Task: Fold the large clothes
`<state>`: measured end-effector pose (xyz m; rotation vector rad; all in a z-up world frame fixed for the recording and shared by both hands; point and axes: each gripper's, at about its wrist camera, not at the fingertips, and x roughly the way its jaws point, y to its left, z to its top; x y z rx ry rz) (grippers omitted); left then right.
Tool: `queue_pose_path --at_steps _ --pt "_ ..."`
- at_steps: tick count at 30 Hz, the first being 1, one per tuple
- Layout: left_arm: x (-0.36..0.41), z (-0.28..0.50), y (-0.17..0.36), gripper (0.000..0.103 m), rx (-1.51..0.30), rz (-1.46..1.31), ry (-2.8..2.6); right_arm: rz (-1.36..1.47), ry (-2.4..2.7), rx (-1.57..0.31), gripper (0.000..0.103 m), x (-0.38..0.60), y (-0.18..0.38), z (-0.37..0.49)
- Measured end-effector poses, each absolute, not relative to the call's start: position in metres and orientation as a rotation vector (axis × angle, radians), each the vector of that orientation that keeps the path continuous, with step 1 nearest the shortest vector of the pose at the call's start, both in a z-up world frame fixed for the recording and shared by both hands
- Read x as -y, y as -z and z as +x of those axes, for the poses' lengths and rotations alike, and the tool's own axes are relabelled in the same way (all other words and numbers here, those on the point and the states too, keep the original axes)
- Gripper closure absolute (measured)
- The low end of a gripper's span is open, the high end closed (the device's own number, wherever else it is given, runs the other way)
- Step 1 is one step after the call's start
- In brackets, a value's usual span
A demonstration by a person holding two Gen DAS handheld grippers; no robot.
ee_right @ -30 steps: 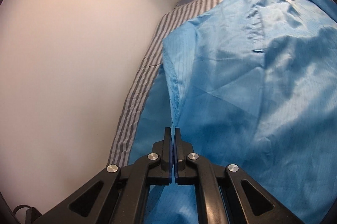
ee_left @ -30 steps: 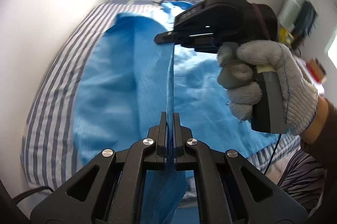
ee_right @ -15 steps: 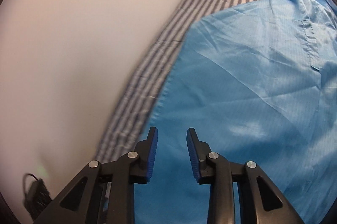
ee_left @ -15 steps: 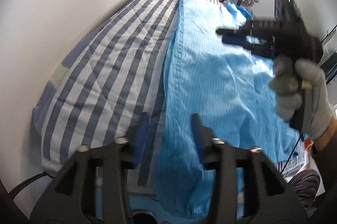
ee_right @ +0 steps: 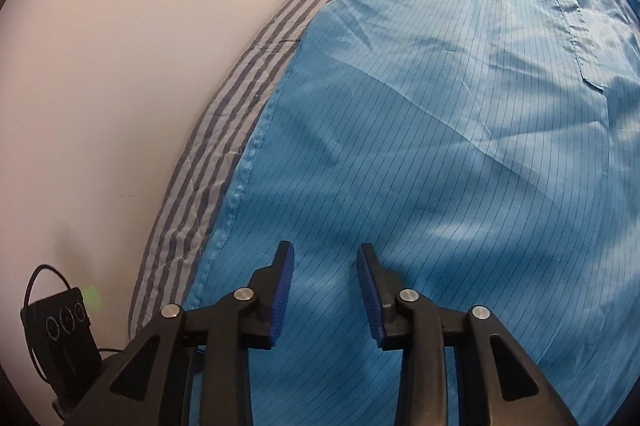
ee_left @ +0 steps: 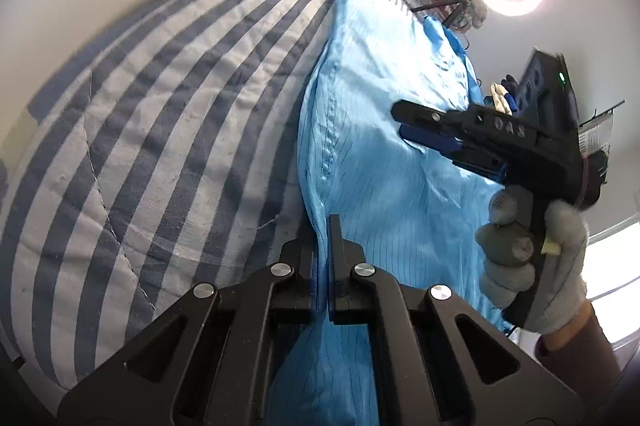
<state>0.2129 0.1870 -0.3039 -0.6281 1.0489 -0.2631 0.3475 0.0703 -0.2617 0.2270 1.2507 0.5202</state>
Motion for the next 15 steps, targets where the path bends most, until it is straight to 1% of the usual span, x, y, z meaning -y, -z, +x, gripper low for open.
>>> queue_pose_path --at_steps 1,3,8,12,15 --pt "-0.184 0.210 0.299 0.103 -1.033 -0.608 0.254 0.215 -0.528 -1.249 0.054 -0.074 0.257 0.348" --pt "-0.179 0.206 0.291 0.103 -1.013 -0.572 0.241 0.206 -0.558 -1.244 0.046 -0.084 0.250 0.349" --pt "-0.157 0.204 0.270 0.103 -0.980 -0.429 0.205 0.193 -0.580 -1.277 0.045 -0.121 0.236 0.352" --pt "-0.138 0.206 0.259 0.103 -0.958 -0.363 0.199 0.129 -0.528 -1.271 0.038 -0.146 0.232 0.354" --pt "-0.129 0.205 0.253 0.103 -0.945 -0.355 0.204 0.039 -0.496 -1.289 0.037 -0.163 0.238 0.355"
